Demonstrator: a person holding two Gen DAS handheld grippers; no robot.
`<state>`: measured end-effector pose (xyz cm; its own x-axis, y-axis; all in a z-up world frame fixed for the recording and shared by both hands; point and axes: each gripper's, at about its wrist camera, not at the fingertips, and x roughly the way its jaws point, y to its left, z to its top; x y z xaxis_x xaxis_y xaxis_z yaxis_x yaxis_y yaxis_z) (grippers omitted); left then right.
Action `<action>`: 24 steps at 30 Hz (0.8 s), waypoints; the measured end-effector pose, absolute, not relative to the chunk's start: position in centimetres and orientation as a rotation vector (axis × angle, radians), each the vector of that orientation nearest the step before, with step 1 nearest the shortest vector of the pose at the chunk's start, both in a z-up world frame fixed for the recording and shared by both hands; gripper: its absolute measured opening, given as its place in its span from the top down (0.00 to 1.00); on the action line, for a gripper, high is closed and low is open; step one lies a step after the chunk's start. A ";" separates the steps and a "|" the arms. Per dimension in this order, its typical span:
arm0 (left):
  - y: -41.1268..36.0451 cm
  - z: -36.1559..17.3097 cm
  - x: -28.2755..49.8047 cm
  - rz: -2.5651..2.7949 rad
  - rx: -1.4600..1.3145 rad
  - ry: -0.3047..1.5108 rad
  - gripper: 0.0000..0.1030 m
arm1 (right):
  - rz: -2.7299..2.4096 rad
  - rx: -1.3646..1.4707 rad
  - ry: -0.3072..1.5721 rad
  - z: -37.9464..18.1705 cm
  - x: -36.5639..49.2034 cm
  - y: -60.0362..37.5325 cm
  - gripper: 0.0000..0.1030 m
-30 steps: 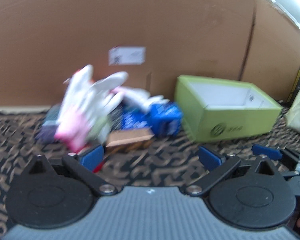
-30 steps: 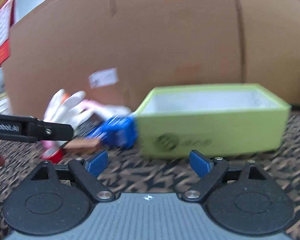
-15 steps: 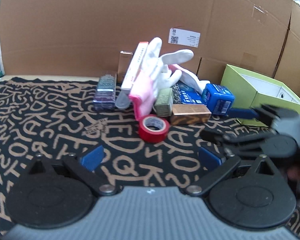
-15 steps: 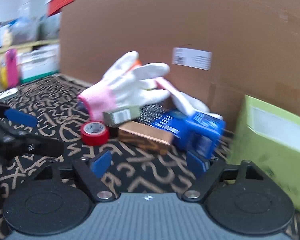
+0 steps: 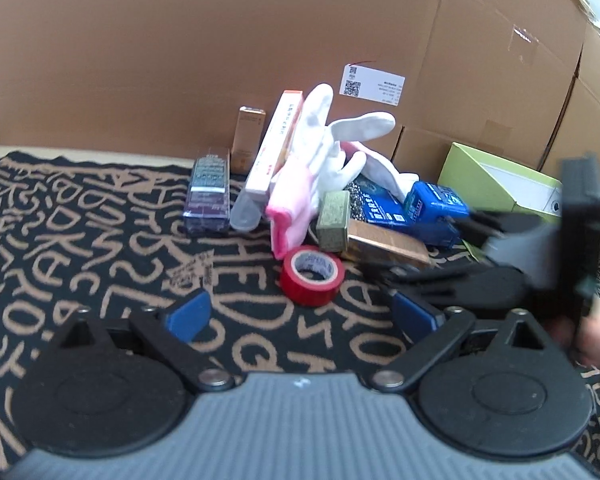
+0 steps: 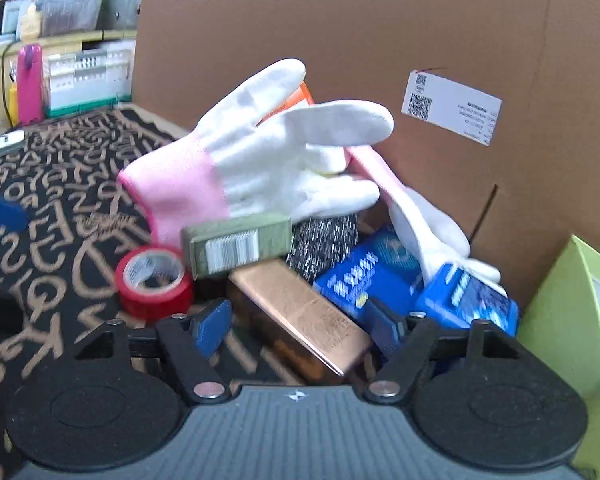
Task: Organize objects
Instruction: 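Grasp the copper-coloured box with the right tool while the left tool grasps the red tape roll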
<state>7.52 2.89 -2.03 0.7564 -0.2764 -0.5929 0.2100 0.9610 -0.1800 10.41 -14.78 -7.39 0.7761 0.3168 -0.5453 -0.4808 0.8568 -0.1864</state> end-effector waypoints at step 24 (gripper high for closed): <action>-0.9 -4.4 7.6 -0.410 0.088 0.732 0.55 | 0.300 0.068 0.580 -7.8 0.4 -19.3 0.67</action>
